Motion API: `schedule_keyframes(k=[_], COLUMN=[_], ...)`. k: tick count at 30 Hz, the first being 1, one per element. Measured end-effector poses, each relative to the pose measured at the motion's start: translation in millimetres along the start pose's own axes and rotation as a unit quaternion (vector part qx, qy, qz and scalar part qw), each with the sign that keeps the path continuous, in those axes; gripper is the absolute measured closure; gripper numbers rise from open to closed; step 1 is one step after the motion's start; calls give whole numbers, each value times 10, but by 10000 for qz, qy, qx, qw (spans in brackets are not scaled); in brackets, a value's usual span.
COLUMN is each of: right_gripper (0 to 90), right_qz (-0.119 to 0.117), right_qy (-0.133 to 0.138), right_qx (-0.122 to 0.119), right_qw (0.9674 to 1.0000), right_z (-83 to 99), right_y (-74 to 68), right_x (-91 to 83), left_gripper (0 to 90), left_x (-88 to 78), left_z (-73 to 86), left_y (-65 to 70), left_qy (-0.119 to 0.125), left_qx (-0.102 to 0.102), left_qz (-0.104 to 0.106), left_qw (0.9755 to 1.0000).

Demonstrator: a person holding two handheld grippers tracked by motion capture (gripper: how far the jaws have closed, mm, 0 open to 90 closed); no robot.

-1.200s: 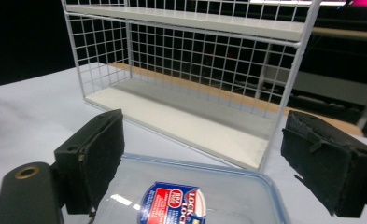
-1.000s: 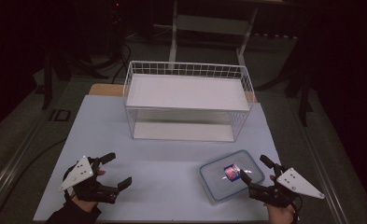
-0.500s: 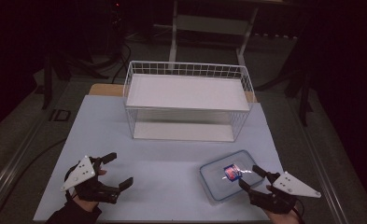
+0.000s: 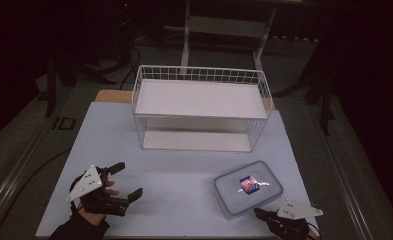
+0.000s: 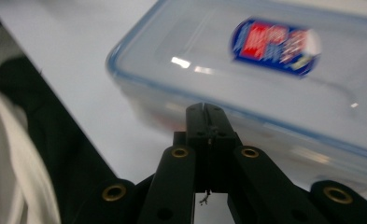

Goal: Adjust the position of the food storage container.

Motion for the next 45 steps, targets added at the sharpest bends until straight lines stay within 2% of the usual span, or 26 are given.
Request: schedule_keyframes(k=[3, 6, 11, 18, 24, 30, 34, 38, 40, 41, 42, 45], right_gripper=[899, 899, 899, 900, 900, 900, 899, 899, 899, 899, 899, 899], right_qz=[-120, -219, -226, -169, -150, -149, -250, 157, 464, 723, 806, 1211], right_qy=[-240, -225, -209, -213, -233, -236, -169, 132, 283, 332, 338, 313], right_qx=[-88, -2, 6, -91, -145, -109, -9, 42, 106, 155, 164, 343], right_qw=[9996, 9995, 9995, 9996, 9995, 9996, 9995, 9998, 9985, 9967, 9960, 9916], right_z=[34, 32, 2, -102, -189, -267, -317, -409, -435, -435, -432, -374], right_y=[-21, -3, 9, 33, 67, 97, 114, 306, 464, 589, 635, 915], right_x=[67, 81, 115, 235, 335, 435, 452, 258, 157, 97, 80, 45], left_gripper=[0, 0, 0, 0, 0, 0, 0, 0, 0, 0, 0, 0], left_x=[19, 25, 27, 29, 20, 31, 35, 45, 50, 50, 51, 52], left_z=[3, 4, 8, 5, 3, 7, 14, 17, 20, 20, 20, 18], left_y=[18, 26, 12, 23, 11, 22, 23, 27, 33, 34, 35, 35], left_qy=[-24, -22, -14, -23, 11, -22, -42, -69, -85, -89, -96, -87], left_qx=[39, 52, 10, 52, 7, 19, 22, 27, 40, 43, 46, 42], left_qz=[62, 92, 71, 71, 70, 88, 96, 118, 123, 127, 130, 129], left_qw=[10000, 9999, 10000, 10000, 10000, 10000, 9999, 9999, 9999, 9999, 9999, 9999])
Point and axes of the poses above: each handheld gripper's, and its own axes: x roughly forward along the jaws, z roughly out of its underside, y roughly to its right, the point moved 3 cm from there along x, roughly forward along the jaws, and after that the axes turned 5 degrees about x, right-handed, at the moved point
